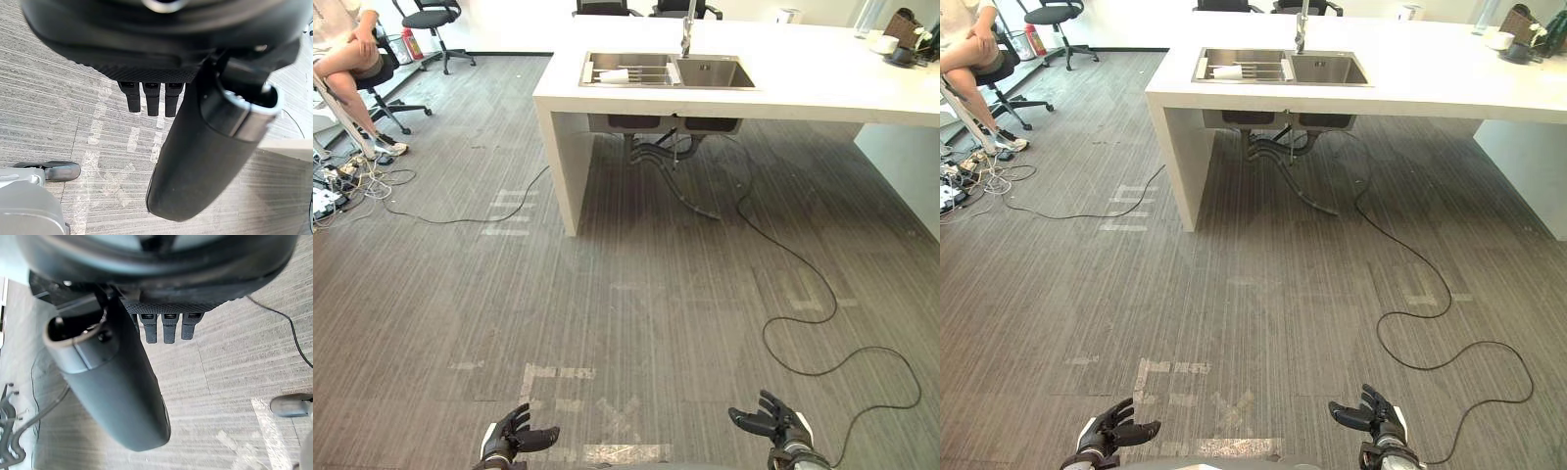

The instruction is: Walk over to the sink, pick up the cup, carry it to the dishwasher, place the cup inside the dishwasher, then close the dishwasher door

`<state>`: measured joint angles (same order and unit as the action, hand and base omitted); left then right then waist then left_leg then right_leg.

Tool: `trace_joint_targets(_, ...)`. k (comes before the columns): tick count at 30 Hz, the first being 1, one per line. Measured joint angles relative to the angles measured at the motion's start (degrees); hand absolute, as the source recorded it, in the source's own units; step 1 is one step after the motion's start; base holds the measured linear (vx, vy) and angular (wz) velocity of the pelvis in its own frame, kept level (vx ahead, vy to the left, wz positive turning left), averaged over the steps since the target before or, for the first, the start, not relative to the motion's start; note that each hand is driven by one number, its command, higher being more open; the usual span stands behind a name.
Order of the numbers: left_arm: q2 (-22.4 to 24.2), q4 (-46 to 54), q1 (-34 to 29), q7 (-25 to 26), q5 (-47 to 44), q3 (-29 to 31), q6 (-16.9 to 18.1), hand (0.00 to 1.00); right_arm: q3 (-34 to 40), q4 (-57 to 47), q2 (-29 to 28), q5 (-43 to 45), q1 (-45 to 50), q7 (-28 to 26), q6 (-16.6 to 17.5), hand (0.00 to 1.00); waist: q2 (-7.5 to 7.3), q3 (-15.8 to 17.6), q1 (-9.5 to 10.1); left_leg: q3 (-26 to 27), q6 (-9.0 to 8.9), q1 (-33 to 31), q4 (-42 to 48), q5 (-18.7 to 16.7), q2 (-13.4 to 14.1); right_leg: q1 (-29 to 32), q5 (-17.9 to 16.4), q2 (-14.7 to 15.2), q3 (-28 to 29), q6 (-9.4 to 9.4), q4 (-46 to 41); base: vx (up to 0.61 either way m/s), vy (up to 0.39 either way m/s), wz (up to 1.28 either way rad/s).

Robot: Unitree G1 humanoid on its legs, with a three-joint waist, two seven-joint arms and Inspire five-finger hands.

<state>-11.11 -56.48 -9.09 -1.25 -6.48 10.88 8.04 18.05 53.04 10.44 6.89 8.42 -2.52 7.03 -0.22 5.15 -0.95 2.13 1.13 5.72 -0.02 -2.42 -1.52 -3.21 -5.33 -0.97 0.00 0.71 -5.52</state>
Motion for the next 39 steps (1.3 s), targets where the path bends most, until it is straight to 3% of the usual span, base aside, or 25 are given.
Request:
trace_joint_targets(11,-0.1,0.0,-0.5,-0.4,-1.4,1.7,0.0,0.90,3.1,2.7,0.7,1.0,0.2,0.0,0.0,0.90,0.98,0.2,0.01,0.1,-0.01,0.7,-0.9,0.2,0.0,-0.4,0.0,0.0,0.1,0.00,0.3,0.00,0.000,0.00)
trace_joint_targets(30,0.0,1.1,-0.3,-0.3,-1.4,0.9,0.0,0.90,3.0,2.8,0.7,1.0,-1.3,-0.1,-0.1,0.90,1.05,0.3,0.02,0.5,-0.29,-0.1,-1.6,-0.4,0.0,0.7,-0.6,-0.1,0.2,-0.17,0.5,0.00,0.000,0.00)
trace_joint_targets(34,0.2,3.1,-0.6,-0.2,-1.4,-0.3,0.0,0.90,3.0,2.7,0.9,1.0,-2.1,0.0,-0.1,0.90,1.37,0.6,0.33,2.7,-0.19,-1.8,2.2,-3.7,0.2,1.6,-1.5,-0.2,2.2,-0.55,-0.3,0.07,0.021,-0.26)
trace_joint_targets(37,0.4,6.6,-0.8,-0.2,-1.7,-1.3,0.0,0.90,3.0,2.3,1.3,1.0,-3.0,0.1,-0.2,0.90,1.47,0.9,0.52,3.9,0.59,-4.5,7.7,-8.1,-0.1,5.2,-5.7,0.2,3.3,-1.66,-7.3,0.08,0.040,-0.22)
trace_joint_targets(38,0.5,8.6,-0.7,-0.2,-2.2,-1.8,0.0,0.90,3.0,2.3,1.4,1.0,-3.4,0.2,-0.2,0.90,1.36,1.4,1.02,4.4,1.07,-5.1,10.6,-10.6,-0.6,7.7,-9.1,1.0,3.3,-3.71,-13.9,0.11,0.056,-0.17)
trace_joint_targets(39,0.5,9.1,-0.7,-0.2,-2.7,-2.4,0.0,0.90,3.0,2.3,1.6,1.0,-3.4,0.3,-0.2,0.90,1.50,1.7,1.17,4.6,1.30,-5.1,11.4,-11.2,-0.7,9.0,-10.1,1.2,3.0,-5.14,-17.1,0.16,0.073,-0.16)
